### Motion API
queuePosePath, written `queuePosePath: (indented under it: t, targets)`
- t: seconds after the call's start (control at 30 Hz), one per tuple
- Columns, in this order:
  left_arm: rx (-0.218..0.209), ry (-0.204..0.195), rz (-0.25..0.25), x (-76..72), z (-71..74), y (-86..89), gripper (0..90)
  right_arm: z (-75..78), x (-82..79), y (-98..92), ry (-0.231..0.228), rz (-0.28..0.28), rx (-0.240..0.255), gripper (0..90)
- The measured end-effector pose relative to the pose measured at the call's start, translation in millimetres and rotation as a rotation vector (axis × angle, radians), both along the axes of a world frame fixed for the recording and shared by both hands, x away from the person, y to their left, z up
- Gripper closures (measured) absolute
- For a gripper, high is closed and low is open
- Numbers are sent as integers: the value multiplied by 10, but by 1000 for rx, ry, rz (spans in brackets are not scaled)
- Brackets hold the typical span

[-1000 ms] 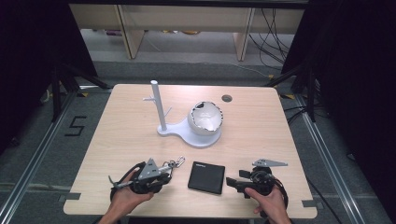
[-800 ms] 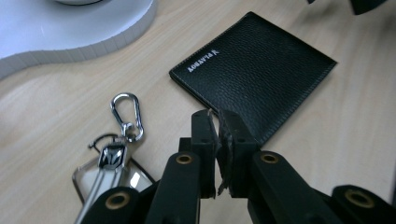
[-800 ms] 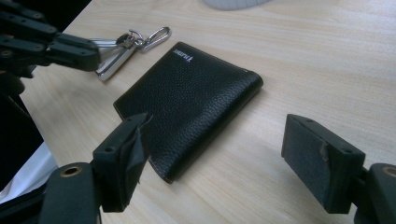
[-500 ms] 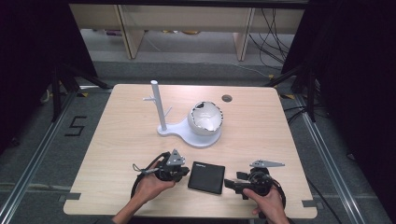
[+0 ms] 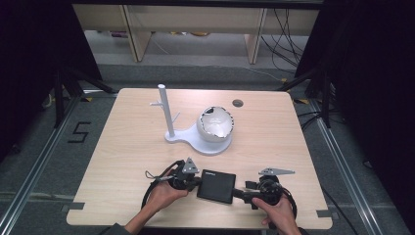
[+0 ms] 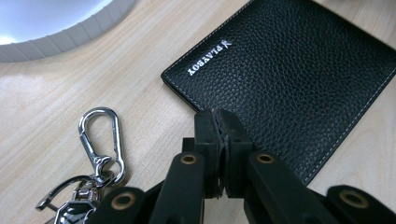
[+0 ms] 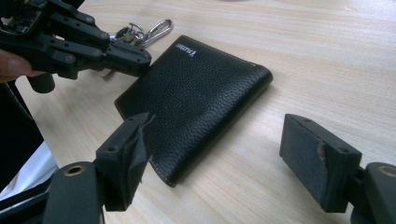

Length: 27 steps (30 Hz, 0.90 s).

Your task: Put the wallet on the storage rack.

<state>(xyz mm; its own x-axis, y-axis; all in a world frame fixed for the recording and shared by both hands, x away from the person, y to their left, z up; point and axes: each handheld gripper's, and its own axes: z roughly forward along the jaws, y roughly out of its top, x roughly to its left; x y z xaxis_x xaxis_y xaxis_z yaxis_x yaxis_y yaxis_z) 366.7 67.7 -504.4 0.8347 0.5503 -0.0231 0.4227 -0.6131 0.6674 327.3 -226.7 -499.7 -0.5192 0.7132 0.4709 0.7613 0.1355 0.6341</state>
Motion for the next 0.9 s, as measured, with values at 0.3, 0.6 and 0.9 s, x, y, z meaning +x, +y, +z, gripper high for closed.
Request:
queuePosePath:
  t: [0.3,0.6,0.9]
  targets:
    - [9,18,-11,-51,9,-16,886,-34,92,28,-17,17,-9,283]
    - [51,24,-102,-106,26,-54,887,-47,233,72,-8,1,-13,341]
    - [54,29,-104,-120,23,-60,888,-76,426,185,17,-3,-36,428]
